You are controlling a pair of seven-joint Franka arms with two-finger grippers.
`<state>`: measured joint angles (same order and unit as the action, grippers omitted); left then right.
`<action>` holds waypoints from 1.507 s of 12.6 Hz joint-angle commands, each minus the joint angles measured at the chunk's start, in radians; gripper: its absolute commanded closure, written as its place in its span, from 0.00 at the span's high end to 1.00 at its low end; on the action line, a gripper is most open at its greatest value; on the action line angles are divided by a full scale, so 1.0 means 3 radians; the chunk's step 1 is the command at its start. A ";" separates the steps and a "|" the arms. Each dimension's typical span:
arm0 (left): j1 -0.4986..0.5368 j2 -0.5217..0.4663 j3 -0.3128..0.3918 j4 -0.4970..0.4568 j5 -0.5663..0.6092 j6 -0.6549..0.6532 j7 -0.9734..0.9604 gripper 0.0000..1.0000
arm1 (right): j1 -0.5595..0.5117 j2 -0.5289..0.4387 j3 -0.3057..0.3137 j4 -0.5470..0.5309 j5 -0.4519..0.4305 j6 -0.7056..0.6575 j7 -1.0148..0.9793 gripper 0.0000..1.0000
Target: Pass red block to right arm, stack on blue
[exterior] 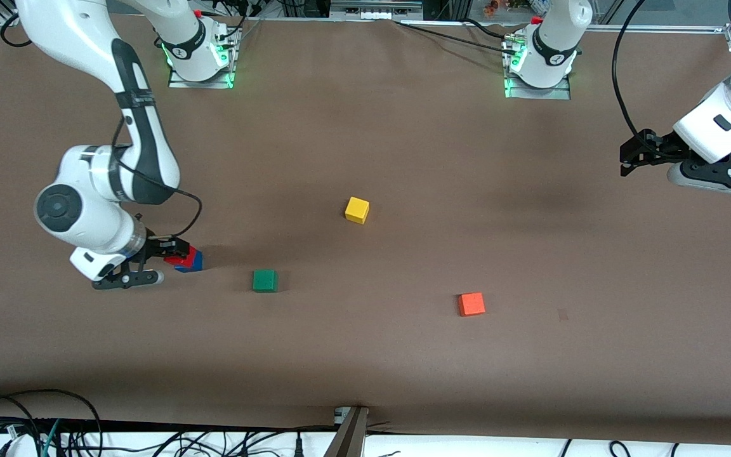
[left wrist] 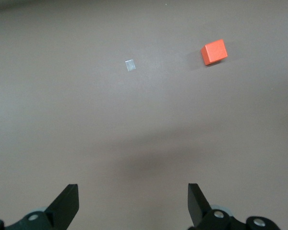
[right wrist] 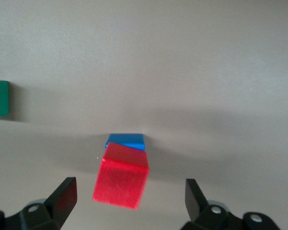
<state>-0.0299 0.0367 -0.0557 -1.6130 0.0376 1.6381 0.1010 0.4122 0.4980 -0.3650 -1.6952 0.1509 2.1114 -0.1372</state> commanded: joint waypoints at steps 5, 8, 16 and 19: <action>-0.0008 0.0046 -0.0024 0.0125 0.0023 -0.0092 0.0006 1.00 | -0.0029 -0.0177 -0.0245 0.0848 -0.0038 -0.1427 -0.0090 1.00; -0.0013 0.0062 -0.0019 0.0171 0.0023 -0.0092 0.0006 1.00 | -0.0029 -0.0177 -0.0358 0.1181 -0.0043 -0.1995 -0.0145 1.00; -0.0023 0.0062 -0.0019 0.0182 0.0028 -0.0097 0.0026 1.00 | -0.0427 -0.0795 0.0075 0.1151 -0.0236 -0.2400 -0.0202 1.00; -0.0028 0.0062 -0.0019 0.0182 0.0033 -0.0097 0.0021 1.00 | -0.0760 -0.1158 0.0464 0.0794 -0.0268 -0.2334 -0.0227 1.00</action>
<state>-0.0359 0.0394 -0.0579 -1.5937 0.0376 1.6328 0.1014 0.2422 0.2409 -0.2966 -1.3495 0.0903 1.3889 -0.1951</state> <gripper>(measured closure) 0.000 0.000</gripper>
